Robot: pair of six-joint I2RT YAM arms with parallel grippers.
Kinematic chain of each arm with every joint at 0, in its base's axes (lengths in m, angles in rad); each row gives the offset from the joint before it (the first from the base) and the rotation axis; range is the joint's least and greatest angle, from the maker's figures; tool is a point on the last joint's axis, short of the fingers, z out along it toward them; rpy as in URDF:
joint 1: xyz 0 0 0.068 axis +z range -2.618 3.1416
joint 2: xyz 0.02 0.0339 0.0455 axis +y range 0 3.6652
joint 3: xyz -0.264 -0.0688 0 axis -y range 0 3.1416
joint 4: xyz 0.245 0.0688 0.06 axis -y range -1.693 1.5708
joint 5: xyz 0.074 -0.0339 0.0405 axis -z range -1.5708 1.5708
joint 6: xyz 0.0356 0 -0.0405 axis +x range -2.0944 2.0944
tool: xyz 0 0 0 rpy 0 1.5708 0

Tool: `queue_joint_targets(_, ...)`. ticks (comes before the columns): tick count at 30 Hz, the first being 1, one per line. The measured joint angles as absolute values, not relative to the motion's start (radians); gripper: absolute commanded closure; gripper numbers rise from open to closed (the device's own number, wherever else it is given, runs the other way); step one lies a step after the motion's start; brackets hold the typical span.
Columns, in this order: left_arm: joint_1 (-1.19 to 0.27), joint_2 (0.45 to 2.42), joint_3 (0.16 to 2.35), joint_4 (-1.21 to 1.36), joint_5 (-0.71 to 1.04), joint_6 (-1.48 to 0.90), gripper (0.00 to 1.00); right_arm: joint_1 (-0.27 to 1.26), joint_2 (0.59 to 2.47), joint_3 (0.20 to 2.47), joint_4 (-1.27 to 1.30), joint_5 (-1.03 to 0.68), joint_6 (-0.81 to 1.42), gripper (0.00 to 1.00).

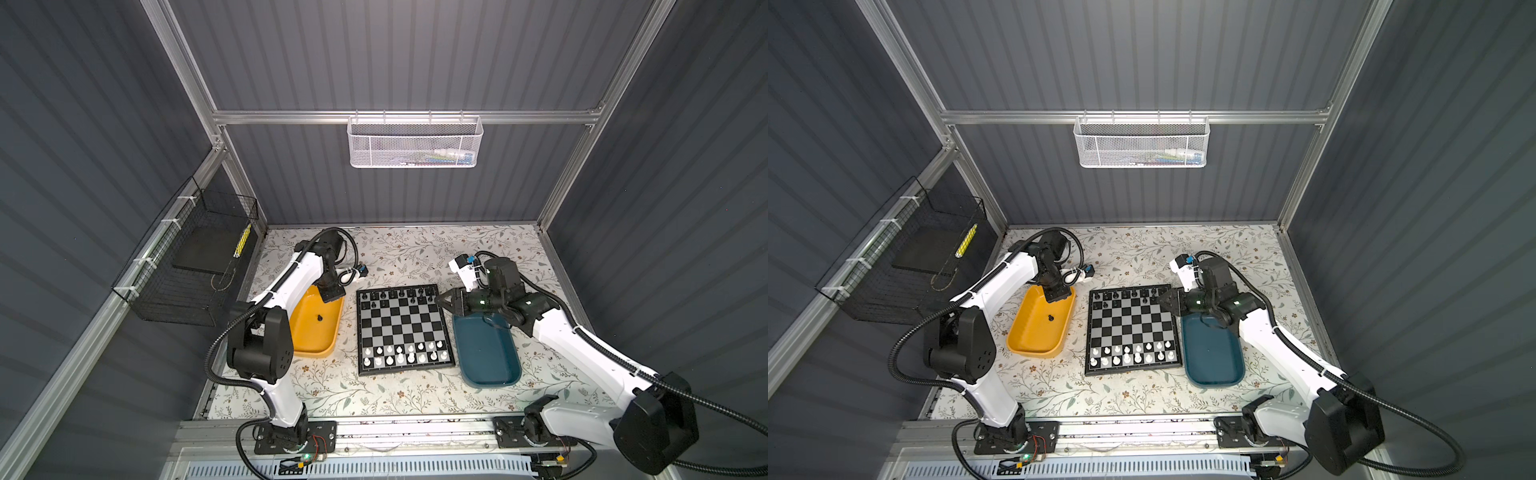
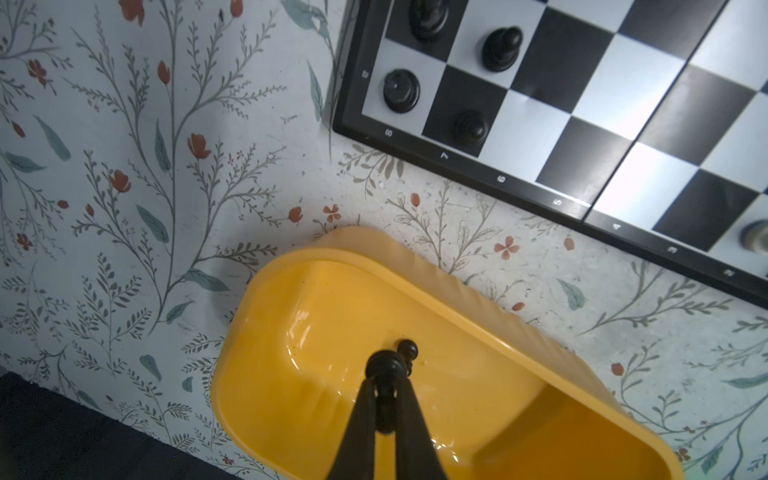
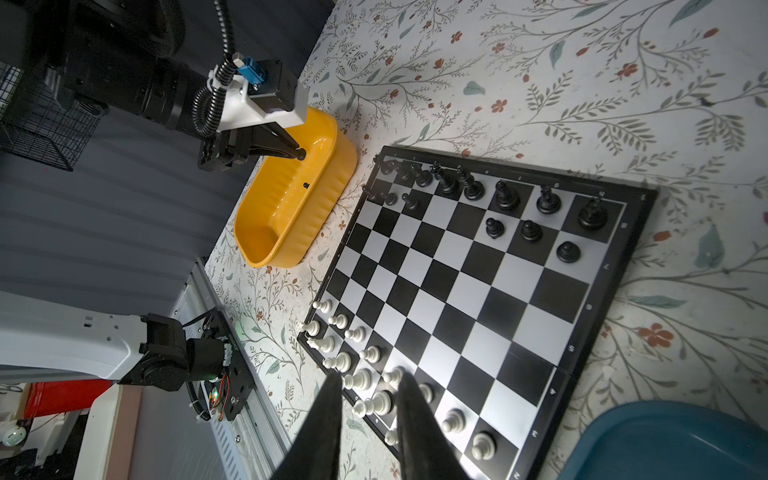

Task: Set up the chess pieces on the board
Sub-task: 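Lift the black pawn from the yellow tray toward the board with the left gripper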

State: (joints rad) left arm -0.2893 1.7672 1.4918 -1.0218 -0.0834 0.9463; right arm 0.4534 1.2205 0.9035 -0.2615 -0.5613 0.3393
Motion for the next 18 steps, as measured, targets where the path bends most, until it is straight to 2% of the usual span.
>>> queue_joint_targets(11,-0.428,1.829,1.638,-1.06,-0.086,0.9,0.9,0.454,1.215,0.903,-0.265,-0.56,0.34,0.73)
queue_joint_targets(18,-0.527,1.914,1.7,-1.062,-0.086,0.878,0.9,0.454,1.144,0.903,-0.294,-0.545,0.339,0.73)
